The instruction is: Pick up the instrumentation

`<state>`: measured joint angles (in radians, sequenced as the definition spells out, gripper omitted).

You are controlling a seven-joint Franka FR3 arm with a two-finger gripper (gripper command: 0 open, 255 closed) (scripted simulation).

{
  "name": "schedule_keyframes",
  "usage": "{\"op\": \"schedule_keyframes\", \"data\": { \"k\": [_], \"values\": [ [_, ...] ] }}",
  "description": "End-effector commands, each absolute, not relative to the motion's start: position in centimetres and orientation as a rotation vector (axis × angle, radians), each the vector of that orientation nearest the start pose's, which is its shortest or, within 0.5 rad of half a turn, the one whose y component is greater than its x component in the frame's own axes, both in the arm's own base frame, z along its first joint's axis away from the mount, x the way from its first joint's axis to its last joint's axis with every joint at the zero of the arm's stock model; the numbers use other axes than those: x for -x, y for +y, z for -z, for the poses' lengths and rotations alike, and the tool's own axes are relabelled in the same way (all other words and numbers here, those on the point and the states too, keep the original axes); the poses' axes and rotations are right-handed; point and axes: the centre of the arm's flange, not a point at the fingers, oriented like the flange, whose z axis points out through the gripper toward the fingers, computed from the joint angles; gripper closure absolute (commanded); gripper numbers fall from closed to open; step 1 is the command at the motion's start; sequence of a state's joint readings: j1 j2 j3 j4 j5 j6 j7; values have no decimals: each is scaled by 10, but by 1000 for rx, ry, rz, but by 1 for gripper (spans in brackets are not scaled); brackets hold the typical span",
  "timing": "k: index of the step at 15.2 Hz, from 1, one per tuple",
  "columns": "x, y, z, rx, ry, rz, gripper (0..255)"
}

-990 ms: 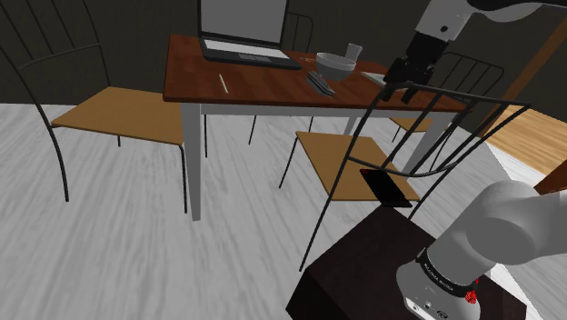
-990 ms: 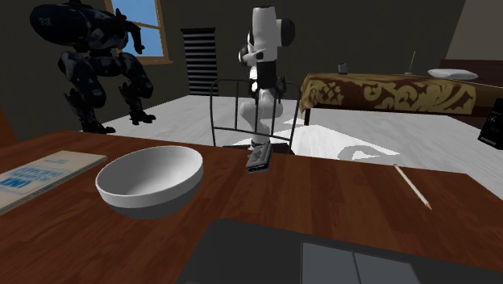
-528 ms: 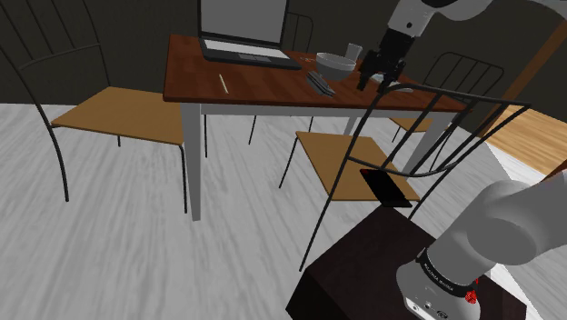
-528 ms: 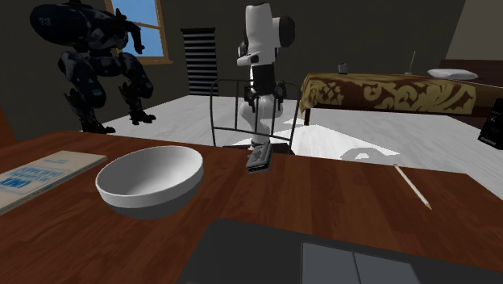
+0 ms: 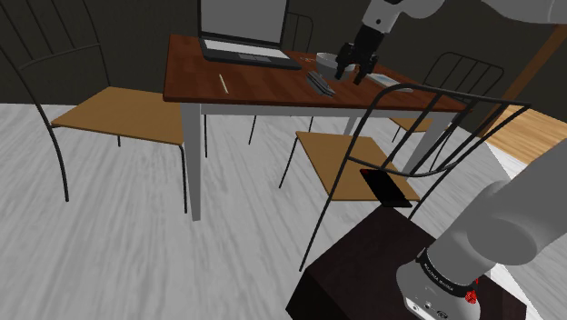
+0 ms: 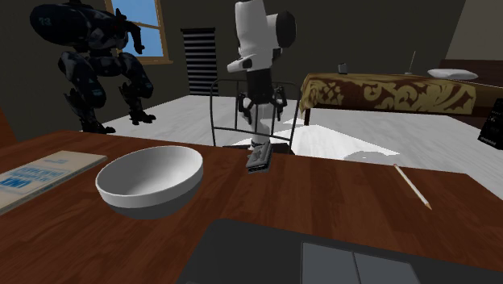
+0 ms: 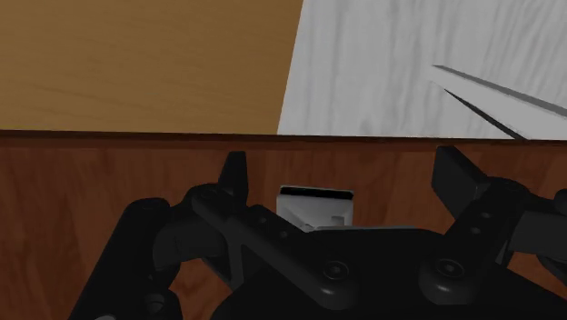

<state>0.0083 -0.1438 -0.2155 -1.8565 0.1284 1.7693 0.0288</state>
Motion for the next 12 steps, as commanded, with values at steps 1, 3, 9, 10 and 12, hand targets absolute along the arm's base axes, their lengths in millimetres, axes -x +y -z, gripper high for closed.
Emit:
{"op": "schedule_keyframes", "data": {
  "k": [1,3,9,10,12],
  "values": [
    [-538,-114,-576,2953,386,104,0],
    [-563,-123,-573,2942,389,109,0],
    [-636,-149,-565,2908,400,122,0],
    [-649,-153,-564,2902,401,124,0],
    [-657,-156,-558,2898,402,126,0]
  ]
}}
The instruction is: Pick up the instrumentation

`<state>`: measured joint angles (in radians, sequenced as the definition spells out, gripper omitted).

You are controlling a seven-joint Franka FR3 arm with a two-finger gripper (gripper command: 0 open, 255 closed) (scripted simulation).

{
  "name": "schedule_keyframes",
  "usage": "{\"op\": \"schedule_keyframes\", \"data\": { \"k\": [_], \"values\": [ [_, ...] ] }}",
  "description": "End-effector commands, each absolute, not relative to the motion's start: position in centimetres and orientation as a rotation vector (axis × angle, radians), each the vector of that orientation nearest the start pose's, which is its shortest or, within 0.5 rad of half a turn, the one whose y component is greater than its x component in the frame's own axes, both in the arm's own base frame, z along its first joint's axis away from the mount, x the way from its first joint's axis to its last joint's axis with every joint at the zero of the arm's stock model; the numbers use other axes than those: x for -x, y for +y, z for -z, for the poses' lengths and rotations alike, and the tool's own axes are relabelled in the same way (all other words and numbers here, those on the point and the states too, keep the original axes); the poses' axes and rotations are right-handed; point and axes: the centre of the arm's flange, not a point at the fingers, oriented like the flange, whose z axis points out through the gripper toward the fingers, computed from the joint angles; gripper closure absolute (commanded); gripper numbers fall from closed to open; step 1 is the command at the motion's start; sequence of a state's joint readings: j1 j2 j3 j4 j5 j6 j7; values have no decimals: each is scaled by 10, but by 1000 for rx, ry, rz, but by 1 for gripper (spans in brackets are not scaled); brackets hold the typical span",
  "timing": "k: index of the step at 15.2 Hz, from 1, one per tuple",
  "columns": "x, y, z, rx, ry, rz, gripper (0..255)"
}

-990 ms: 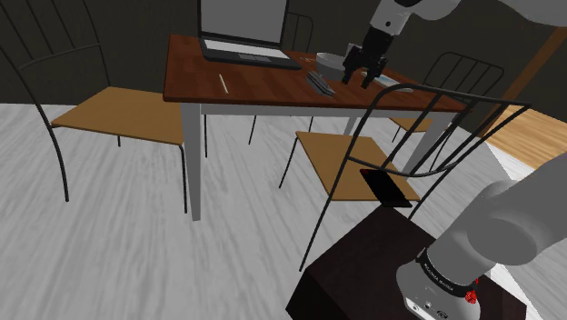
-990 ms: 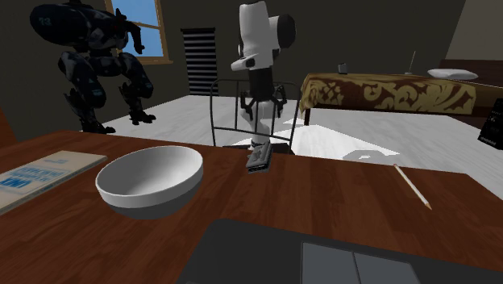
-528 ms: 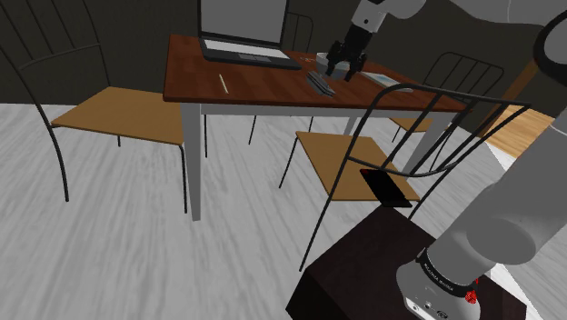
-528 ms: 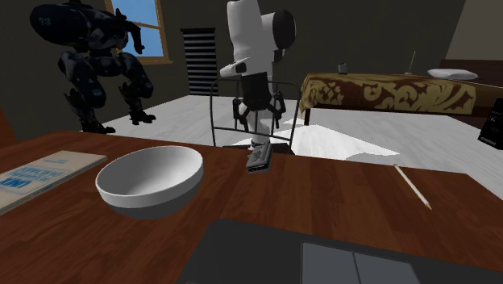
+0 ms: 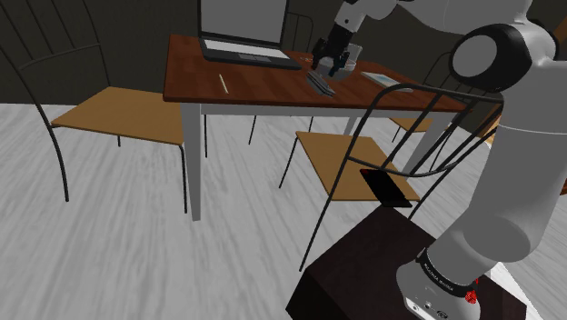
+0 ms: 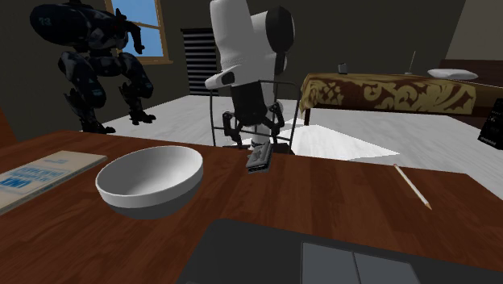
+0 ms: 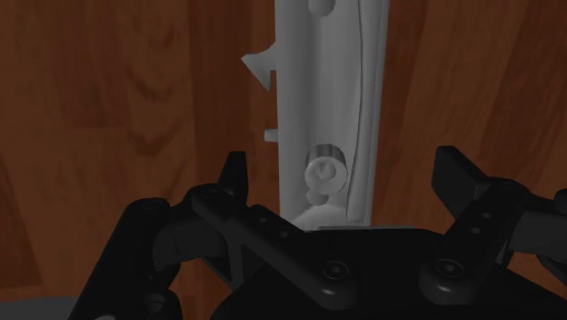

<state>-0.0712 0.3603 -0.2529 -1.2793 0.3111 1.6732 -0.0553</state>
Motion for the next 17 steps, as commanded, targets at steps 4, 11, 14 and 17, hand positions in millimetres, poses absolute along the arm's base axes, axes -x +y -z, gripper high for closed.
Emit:
{"op": "schedule_keyframes", "data": {
  "k": [4,11,14,17],
  "values": [
    [-657,-156,-536,2898,402,126,0],
    [-657,-156,-523,2898,402,126,255],
    [-657,-155,-522,2898,402,126,255],
    [-657,-155,-522,2898,402,126,255]
  ]
}}
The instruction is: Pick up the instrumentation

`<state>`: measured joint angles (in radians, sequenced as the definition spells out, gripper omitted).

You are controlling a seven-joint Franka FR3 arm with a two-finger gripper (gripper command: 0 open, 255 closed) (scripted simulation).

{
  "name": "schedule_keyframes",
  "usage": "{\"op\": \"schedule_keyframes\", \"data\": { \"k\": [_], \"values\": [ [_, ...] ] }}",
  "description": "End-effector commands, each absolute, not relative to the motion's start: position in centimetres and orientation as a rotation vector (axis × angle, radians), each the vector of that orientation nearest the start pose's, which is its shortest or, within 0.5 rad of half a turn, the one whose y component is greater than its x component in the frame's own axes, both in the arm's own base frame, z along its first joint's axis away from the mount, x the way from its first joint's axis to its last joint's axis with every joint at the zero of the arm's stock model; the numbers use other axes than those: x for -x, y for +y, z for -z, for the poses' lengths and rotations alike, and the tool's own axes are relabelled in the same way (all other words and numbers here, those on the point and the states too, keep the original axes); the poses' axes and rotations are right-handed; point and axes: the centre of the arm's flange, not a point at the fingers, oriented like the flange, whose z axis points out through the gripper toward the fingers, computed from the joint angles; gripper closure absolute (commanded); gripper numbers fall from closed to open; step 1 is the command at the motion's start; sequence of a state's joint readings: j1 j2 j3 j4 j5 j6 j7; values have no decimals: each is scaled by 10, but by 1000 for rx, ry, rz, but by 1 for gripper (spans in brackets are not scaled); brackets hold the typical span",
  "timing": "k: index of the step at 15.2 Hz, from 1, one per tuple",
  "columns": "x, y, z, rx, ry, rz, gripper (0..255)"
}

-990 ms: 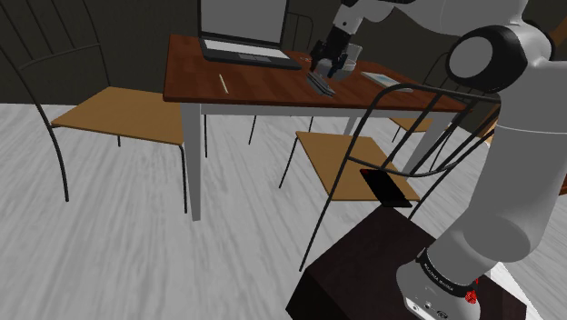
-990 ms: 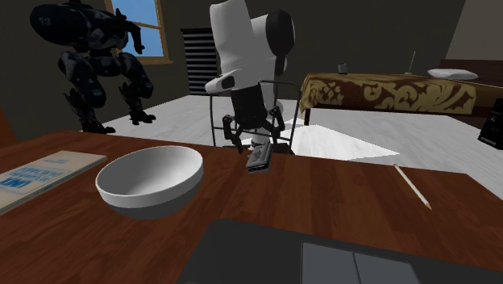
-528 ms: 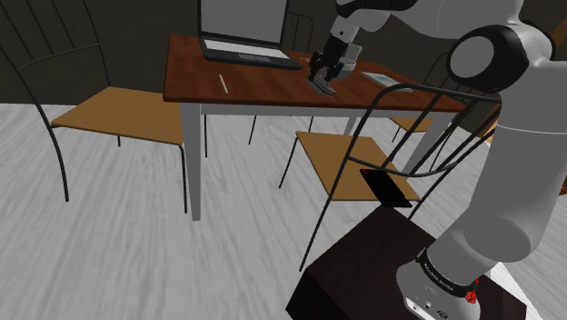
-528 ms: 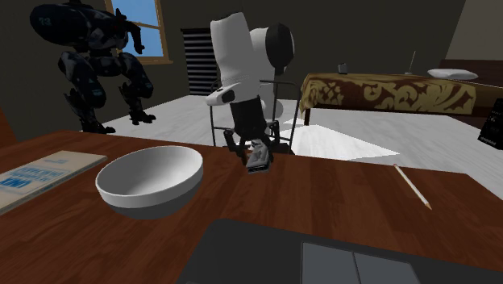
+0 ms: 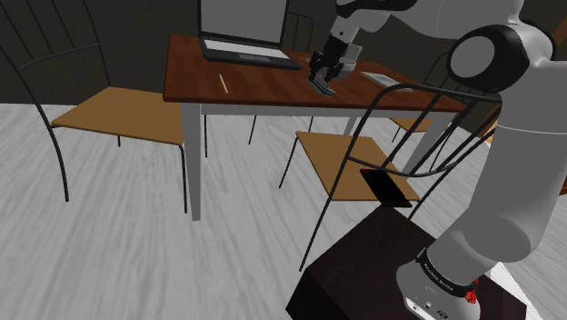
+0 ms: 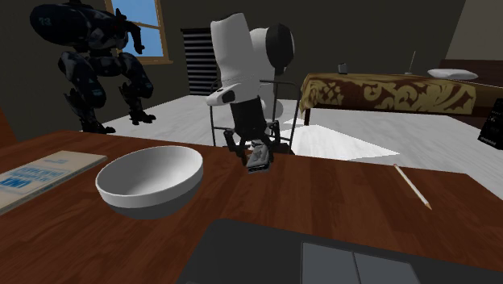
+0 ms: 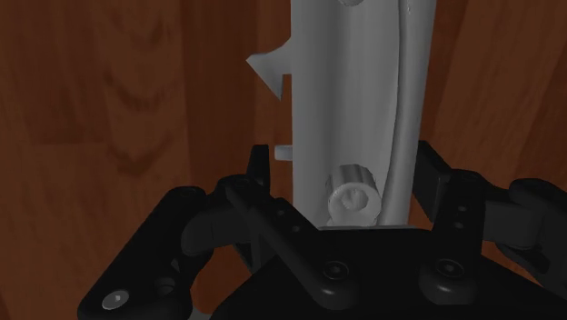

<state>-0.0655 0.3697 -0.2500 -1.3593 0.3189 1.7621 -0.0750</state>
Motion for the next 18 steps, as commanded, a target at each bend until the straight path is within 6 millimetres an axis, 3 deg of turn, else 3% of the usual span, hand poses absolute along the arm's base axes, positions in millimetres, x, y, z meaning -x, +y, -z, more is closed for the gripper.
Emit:
{"op": "schedule_keyframes", "data": {
  "k": [1,16,18],
  "values": [
    [-657,-156,-523,2898,402,126,255],
    [-657,-156,-602,2898,402,126,255],
    [-657,-156,-603,2898,402,126,255]
  ]
}}
